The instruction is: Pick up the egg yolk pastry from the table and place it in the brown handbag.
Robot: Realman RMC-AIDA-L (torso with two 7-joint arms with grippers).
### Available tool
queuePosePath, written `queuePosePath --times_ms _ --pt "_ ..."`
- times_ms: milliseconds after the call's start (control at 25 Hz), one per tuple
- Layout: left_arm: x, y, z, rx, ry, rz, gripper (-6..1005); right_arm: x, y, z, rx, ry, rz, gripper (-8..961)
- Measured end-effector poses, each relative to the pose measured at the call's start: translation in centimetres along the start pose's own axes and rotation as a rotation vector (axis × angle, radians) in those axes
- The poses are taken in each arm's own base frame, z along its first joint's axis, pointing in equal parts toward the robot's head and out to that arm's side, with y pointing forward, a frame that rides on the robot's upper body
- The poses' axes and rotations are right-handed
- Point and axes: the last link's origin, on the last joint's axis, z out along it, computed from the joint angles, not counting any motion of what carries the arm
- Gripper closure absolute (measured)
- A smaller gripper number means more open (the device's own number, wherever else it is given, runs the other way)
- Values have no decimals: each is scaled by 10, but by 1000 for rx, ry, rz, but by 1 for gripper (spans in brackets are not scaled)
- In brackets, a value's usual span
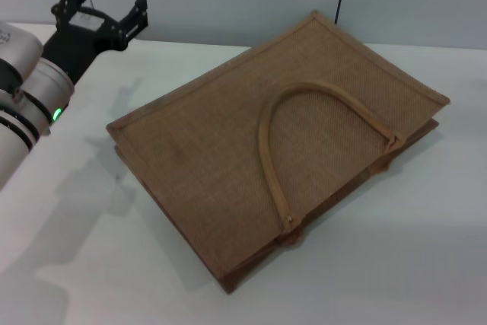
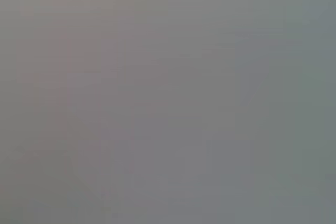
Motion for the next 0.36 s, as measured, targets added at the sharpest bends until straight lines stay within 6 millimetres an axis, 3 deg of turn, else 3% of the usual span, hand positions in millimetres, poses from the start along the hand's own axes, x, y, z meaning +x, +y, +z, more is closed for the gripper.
queuePosePath --times_ms 360 --pt "-13 -3 -5 48 -53 -49 127 2 1 6 59 21 5 51"
